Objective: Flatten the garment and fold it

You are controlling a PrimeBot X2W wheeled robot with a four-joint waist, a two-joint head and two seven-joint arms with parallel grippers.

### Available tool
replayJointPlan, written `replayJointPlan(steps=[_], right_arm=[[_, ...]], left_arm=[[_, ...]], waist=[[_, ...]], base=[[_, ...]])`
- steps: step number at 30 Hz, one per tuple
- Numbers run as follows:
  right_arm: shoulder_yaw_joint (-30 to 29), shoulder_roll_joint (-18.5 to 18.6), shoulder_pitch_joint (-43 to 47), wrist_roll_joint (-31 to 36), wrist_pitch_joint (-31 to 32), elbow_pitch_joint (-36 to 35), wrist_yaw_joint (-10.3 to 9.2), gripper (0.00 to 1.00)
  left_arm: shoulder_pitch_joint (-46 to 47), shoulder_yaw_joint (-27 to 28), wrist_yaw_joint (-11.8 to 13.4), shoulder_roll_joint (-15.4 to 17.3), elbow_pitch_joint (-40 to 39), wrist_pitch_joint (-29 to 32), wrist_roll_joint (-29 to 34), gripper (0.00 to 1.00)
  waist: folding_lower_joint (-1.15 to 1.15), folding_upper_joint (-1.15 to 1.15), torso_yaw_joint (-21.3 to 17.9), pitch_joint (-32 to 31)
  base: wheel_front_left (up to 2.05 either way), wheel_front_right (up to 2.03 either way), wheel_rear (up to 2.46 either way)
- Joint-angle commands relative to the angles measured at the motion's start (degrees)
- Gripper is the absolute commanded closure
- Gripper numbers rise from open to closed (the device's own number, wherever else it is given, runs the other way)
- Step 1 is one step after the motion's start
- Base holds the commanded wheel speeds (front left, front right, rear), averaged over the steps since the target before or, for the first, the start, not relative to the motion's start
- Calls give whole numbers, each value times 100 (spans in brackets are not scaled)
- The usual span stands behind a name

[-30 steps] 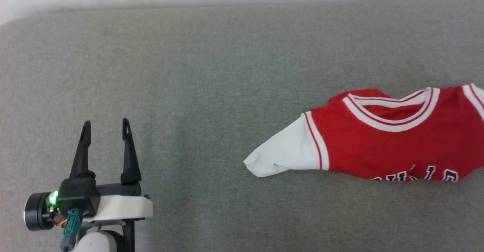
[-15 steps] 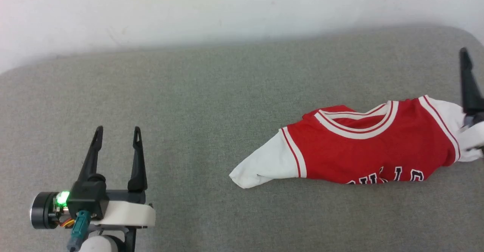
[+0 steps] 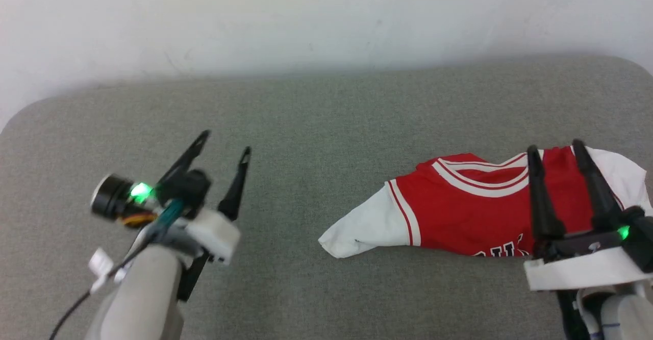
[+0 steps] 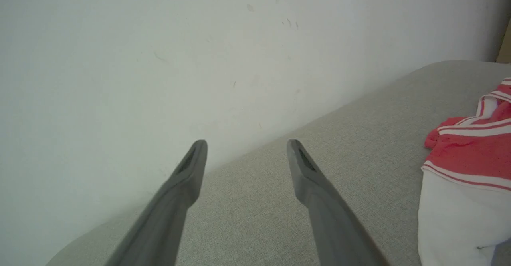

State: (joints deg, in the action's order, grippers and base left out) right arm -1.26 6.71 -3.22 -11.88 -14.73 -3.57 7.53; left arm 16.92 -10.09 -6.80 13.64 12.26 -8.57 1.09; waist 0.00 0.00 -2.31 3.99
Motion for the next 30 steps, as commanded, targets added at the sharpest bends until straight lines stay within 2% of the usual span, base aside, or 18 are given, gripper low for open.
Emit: replayJointPlan(steps=[1, 4, 9, 13, 16, 19, 22, 25, 30], right_arm=[[8, -45, 73, 7, -26, -5, -4, 0], [60, -129, 201, -5, -26, 43, -4, 0], [117, -162, 182, 167, -27, 42, -4, 0], [167, -169, 64, 327, -27, 46, -4, 0], [213, -175, -25, 448, -27, 62, -4, 0], [270, -185, -127, 529, -27, 88, -4, 0], [301, -214, -226, 551, -27, 121, -4, 0], [335, -242, -328, 571, -27, 161, -4, 0], [429, -284, -507, 651, -27, 247, -4, 0]], left_arm=[[207, -133, -34, 61, 64, 130, -6, 0], [798, -1022, -64, 245, 365, 848, -528, 0], [1859, -2957, -67, 849, 613, 2396, -2208, 0], [2655, -4264, -68, 1196, 533, 3587, -3439, 0], [3141, -5093, -68, 1350, 521, 4327, -4112, 0], [3567, -5831, -68, 1428, 521, 4814, -4548, 0], [3860, -6199, -68, 1401, 542, 5053, -4754, 0], [3959, -6307, -69, 1316, 605, 5256, -4744, 0], [3587, -6323, -69, 1212, 422, 5960, -4148, 0]], waist=[[0, 0, 1, 4], [0, 0, -24, 52], [0, 0, -164, 210], [0, 0, -309, 377], [0, 0, -421, 515], [0, 0, -546, 656], [0, 0, -675, 798], [0, 0, -783, 948], [0, 0, -948, 1169]], base=[[0, 0, 0], [0, 0, 0], [0, 0, 0], [0, 0, 0], [0, 0, 0], [0, 0, 0], [0, 0, 0], [0, 0, 0], [0, 0, 0]])
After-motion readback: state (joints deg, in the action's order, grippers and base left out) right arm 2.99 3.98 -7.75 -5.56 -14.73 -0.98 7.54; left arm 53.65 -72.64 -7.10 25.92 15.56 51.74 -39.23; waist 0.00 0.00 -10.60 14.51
